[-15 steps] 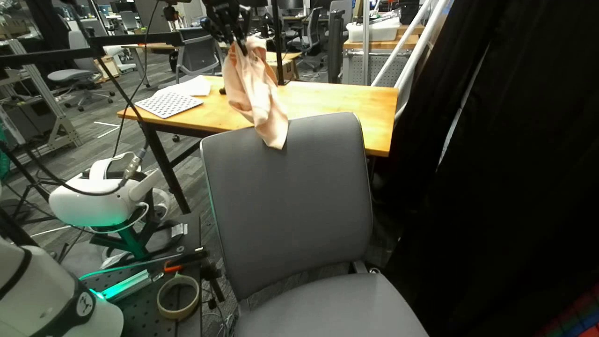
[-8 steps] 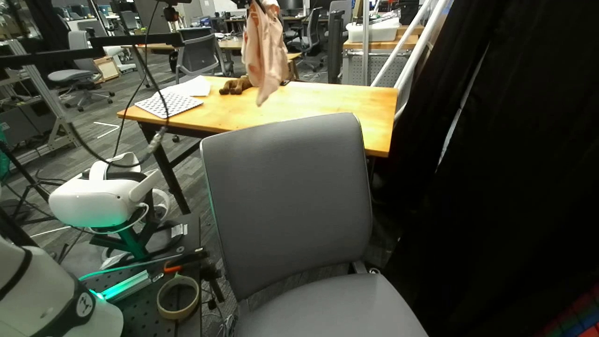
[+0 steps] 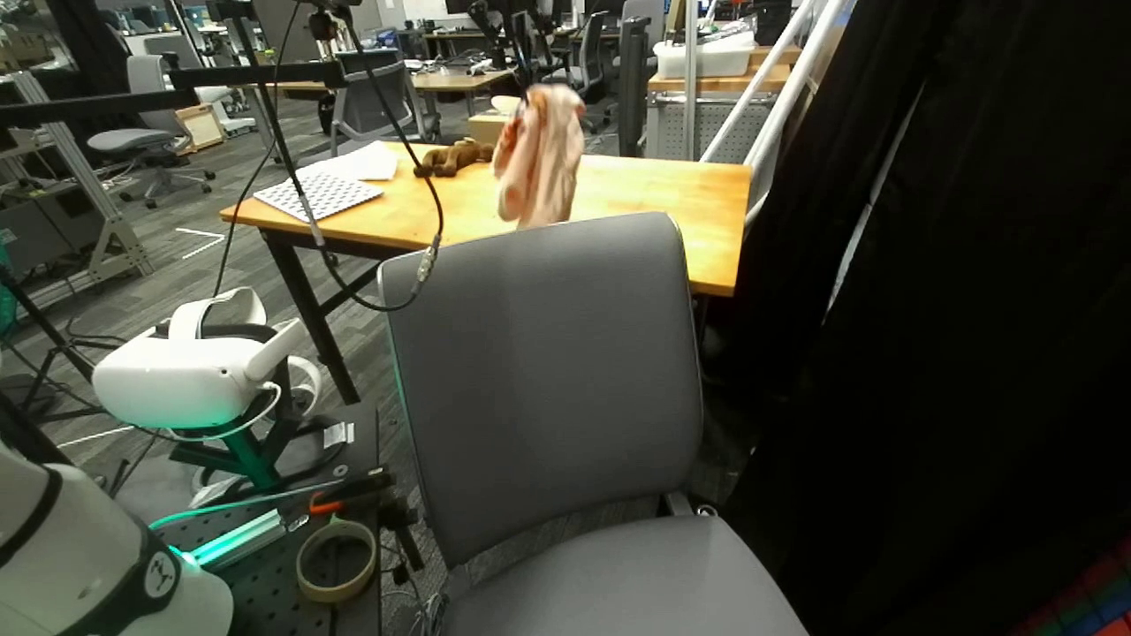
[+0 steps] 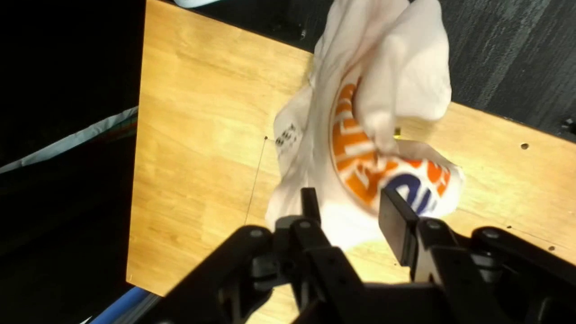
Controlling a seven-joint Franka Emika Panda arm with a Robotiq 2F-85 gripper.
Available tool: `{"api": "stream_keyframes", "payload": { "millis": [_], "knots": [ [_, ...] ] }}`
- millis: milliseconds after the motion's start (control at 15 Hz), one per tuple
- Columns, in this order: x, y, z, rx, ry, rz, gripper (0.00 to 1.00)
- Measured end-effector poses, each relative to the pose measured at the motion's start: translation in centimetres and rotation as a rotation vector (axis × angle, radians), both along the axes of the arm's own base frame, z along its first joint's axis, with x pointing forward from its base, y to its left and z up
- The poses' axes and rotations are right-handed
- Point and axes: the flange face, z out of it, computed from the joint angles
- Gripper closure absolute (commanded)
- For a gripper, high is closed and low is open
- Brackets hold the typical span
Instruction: Put the orange shirt on the table
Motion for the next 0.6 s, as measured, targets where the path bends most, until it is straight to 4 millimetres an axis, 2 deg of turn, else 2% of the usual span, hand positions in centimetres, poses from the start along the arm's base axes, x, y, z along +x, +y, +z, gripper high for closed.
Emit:
{"api": "stream_keyframes", "payload": {
  "millis": [600],
  "knots": [
    [-0.24,0.36,0.6,0.001,0.002,0.004,0.57]
  ]
}}
